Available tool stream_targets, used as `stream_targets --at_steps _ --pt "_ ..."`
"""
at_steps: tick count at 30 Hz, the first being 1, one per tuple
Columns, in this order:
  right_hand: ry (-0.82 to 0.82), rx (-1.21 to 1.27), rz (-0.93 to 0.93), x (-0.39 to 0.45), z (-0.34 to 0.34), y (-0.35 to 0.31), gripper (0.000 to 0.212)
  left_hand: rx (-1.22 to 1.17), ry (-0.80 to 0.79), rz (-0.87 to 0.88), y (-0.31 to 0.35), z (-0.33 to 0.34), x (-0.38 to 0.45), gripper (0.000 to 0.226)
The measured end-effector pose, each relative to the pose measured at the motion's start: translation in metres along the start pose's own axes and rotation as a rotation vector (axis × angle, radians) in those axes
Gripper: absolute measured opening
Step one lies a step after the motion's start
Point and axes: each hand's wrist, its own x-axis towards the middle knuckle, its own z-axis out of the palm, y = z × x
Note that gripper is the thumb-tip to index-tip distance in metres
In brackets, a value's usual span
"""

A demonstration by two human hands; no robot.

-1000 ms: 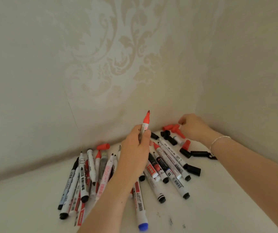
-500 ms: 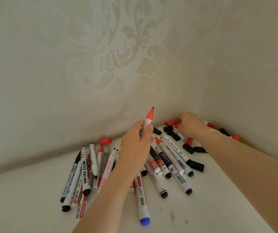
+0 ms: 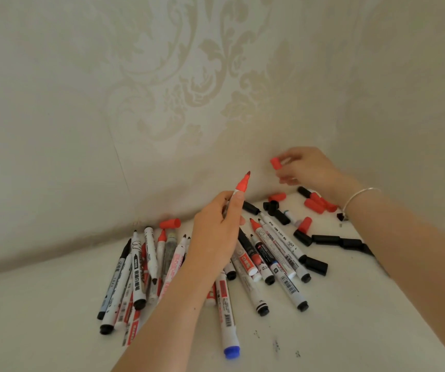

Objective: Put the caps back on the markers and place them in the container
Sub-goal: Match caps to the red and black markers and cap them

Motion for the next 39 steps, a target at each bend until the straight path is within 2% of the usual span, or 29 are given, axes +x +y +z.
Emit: stream_targets --at_steps 3,6,10,16,21,26,30,33,39 --pt "-0.187 0.381 -0.032 -0.018 0.001 -0.029 0.035 0.003 0.008 0.004 0.0 -0.001 0.001 0.027" --pt "-0.153 0.467 -0.088 -0.03 0.009 -0.041 0.021 -0.018 0.017 0.008 0.0 -0.003 0.0 0.028" --pt "-0.05 0.334 -0.106 -0.039 0.023 -0.041 0.018 -0.036 0.028 0.011 0.0 -0.003 0.0 0.026" --pt "-0.078 0.288 -0.108 -0.046 0.035 -0.036 0.019 -0.04 0.034 0.017 -0.001 -0.004 0.001 0.027" --pt "-0.174 0.19 -0.093 -0.048 0.039 -0.037 0.015 -0.05 0.05 0.033 -0.002 -0.004 0.0 0.023" --pt "-0.134 0.151 -0.112 -0.047 0.037 -0.04 0.014 -0.045 0.072 0.047 -0.003 -0.004 -0.003 0.026" --pt "-0.149 0.137 -0.11 -0.047 0.038 -0.045 0.019 -0.06 0.113 0.061 0.0 -0.003 -0.006 0.013" --pt "-0.149 0.103 -0.122 -0.048 0.04 -0.052 0.02 -0.114 0.15 0.062 0.001 -0.003 -0.007 0.014" --pt "-0.089 0.066 -0.172 -0.049 0.054 -0.053 0.011 -0.122 0.194 0.061 0.001 -0.006 -0.008 0.015"
